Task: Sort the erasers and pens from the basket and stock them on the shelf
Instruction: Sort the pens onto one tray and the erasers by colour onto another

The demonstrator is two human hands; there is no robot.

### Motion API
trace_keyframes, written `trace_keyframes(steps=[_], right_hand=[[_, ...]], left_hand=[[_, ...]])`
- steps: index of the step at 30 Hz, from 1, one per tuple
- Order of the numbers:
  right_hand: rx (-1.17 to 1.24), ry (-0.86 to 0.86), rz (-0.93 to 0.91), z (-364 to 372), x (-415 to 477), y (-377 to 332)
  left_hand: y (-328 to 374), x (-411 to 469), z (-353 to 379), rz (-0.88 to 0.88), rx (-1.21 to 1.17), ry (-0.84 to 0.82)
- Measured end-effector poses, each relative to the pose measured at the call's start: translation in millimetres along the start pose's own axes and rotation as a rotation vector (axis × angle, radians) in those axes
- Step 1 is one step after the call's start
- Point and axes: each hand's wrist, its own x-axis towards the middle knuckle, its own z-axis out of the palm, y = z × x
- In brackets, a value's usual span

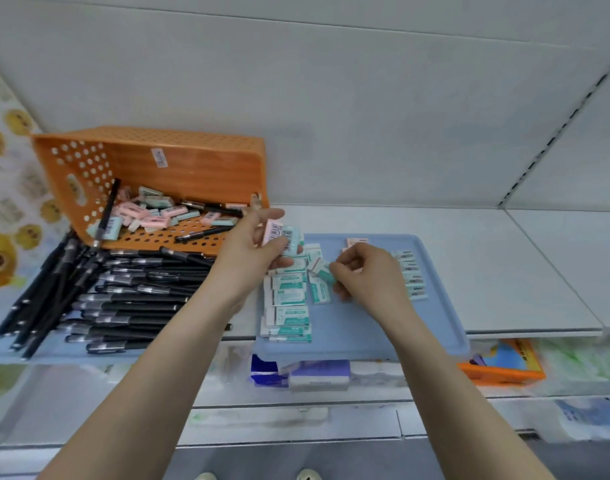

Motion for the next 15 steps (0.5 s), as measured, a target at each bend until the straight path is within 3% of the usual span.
trace_keyframes(steps=[3, 8, 12, 15], right_hand=[[-0.191, -0.037, -0.036, 4.6, -4.5, 0.0], [-0.110, -0.048, -0.003, 13.5, 0.6, -6.6], [-0.187, -0.101, 0.026, 17.1, 7.2, -12.1], [-0.235, -0.003, -0.034, 8.7, 2.1, -20.0]], left_hand=[[-3.3, -4.9, -3.9, -0.014, 0.034, -0.025], [-8.6, -7.1, -9.6, -0.085, -0.072, -0.016], [-8.3, -8.1, -12.5, -0.111, -0.147, -0.064], [-8.4, -7.1, -12.2, -0.109, -0.145, -0.077]])
